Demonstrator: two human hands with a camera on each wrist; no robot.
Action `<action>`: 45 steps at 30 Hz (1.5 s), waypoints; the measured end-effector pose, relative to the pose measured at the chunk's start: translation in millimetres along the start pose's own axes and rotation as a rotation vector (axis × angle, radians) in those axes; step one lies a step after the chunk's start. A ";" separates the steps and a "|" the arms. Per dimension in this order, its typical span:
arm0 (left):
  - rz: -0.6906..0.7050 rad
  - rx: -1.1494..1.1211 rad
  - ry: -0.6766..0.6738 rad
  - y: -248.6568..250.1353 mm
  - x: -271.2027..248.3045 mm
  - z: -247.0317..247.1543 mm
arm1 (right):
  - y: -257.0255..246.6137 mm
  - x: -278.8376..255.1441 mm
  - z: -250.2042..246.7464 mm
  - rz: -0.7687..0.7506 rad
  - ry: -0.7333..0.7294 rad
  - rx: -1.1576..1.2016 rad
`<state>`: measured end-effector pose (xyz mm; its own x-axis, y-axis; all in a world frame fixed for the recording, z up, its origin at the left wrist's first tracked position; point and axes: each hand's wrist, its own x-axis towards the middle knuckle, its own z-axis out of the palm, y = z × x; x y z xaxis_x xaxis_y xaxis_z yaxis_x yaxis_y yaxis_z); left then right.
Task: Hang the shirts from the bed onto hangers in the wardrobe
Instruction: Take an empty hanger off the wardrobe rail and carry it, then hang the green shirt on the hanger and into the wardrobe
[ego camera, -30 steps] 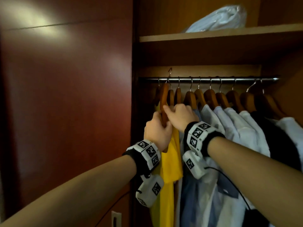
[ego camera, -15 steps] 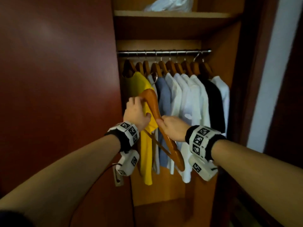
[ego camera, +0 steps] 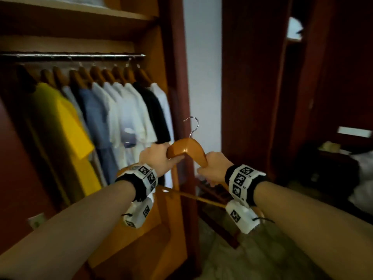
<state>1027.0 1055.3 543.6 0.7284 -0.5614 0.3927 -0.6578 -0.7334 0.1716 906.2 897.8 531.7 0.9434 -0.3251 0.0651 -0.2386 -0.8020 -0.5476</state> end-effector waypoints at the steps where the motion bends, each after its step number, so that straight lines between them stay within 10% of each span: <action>1: 0.022 -0.055 -0.049 28.3 -2.0 15.1 | 28.7 -12.2 -6.6 0.111 -0.003 0.122; 17: 0.430 -0.200 -0.739 463.4 -191.6 252.2 | 406.0 -365.6 -20.4 1.006 0.191 0.379; 28: 0.806 -0.305 -1.094 687.0 -368.6 324.1 | 518.7 -614.6 -38.8 1.504 0.317 0.396; 45: 0.970 -0.269 -1.282 946.1 -344.8 446.6 | 749.5 -663.7 -130.3 1.735 0.323 0.462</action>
<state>239.1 383.9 167.0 -0.3728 -0.7805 -0.5018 -0.8510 0.0721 0.5201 71.3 447.2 186.8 -0.3644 -0.6625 -0.6544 -0.6600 0.6795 -0.3204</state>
